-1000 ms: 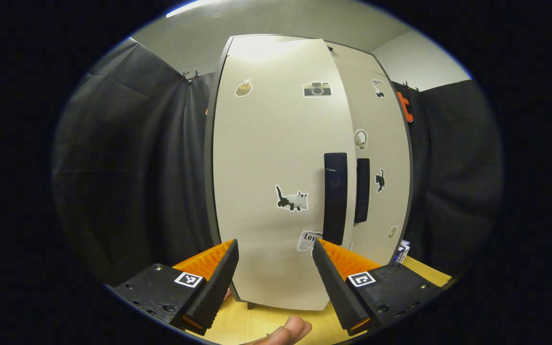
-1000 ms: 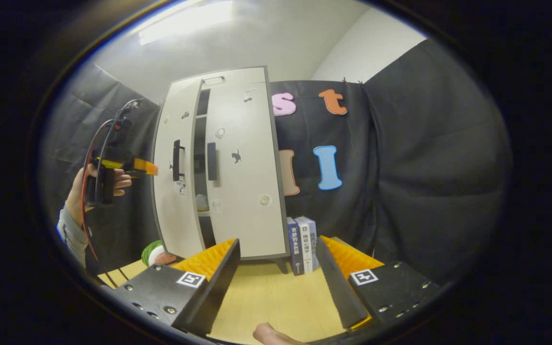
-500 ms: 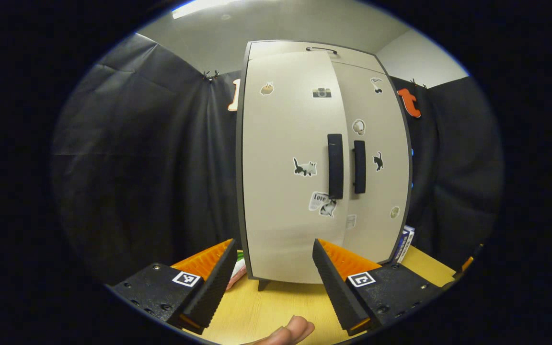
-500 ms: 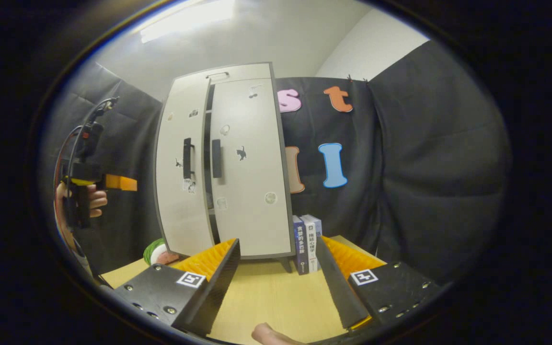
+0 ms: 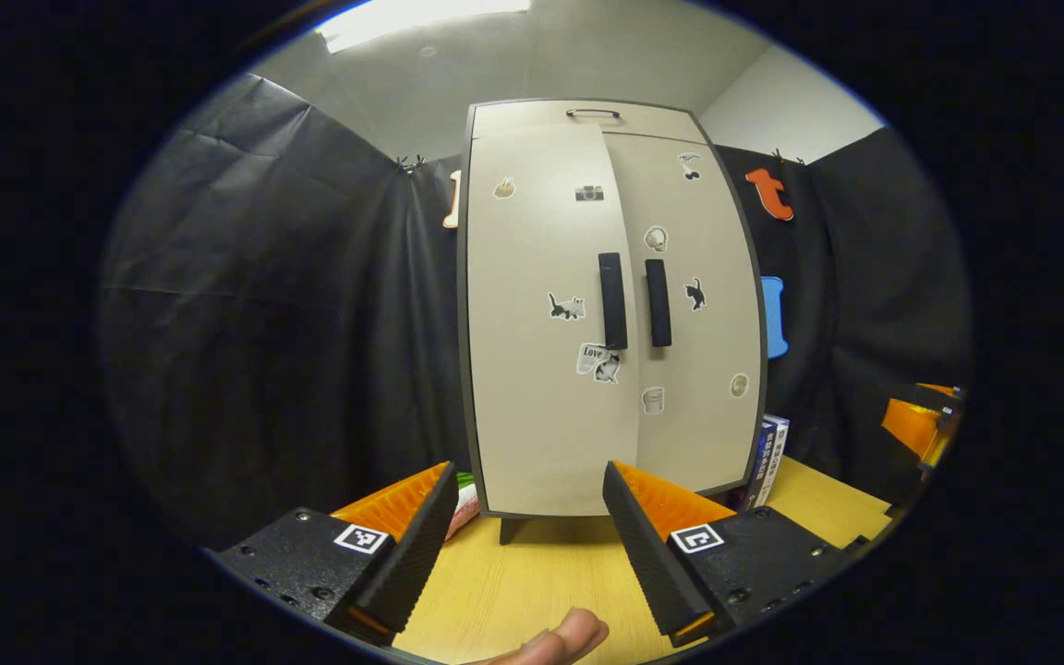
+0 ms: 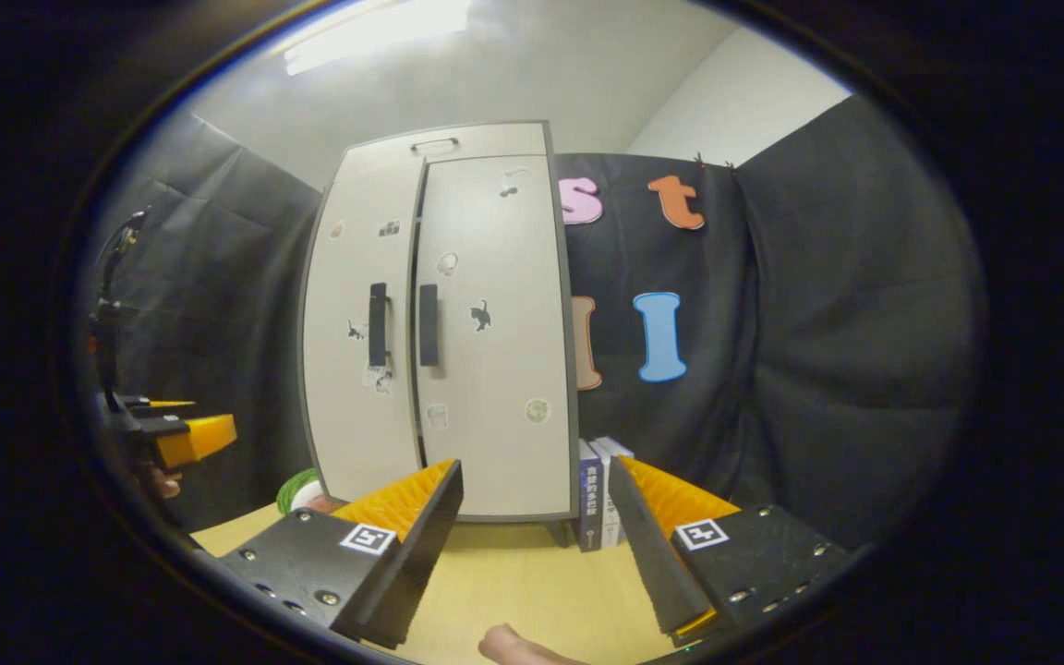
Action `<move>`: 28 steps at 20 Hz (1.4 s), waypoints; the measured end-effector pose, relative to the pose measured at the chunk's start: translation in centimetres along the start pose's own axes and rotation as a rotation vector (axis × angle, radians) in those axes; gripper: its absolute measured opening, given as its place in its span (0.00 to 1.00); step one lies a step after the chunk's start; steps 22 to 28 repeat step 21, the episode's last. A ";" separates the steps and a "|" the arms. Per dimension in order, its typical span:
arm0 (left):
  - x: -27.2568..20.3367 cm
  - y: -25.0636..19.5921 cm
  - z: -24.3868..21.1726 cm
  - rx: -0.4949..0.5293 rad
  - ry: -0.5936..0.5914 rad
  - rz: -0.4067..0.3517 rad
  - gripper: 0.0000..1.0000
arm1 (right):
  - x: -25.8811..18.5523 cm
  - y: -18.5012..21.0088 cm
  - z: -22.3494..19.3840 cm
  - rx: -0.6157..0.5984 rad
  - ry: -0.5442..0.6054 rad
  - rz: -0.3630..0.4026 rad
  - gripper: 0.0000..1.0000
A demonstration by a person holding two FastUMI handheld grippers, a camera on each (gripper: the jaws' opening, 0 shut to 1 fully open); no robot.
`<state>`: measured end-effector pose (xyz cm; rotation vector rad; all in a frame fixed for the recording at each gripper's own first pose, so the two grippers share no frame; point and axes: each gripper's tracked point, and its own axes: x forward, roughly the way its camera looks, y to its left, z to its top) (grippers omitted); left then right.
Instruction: Grab one shoe with the right hand and put it into the shoe cabinet, grab the other shoe with the left hand and put it into the shoe cabinet; then close the right door with the right hand and the left door with the left hand.
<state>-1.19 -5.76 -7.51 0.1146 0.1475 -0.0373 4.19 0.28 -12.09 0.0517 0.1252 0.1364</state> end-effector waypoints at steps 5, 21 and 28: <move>-0.7 -2.2 -1.1 -0.016 0.033 -0.059 0.95 | -0.6 2.5 1.3 -0.022 -0.021 0.051 0.92; -0.4 0.1 -1.5 -0.057 0.043 -0.017 0.95 | -1.4 4.8 -0.1 -0.061 -0.011 0.099 0.92; -0.4 0.1 -1.5 -0.057 0.043 -0.017 0.95 | -1.4 4.8 -0.1 -0.061 -0.011 0.099 0.92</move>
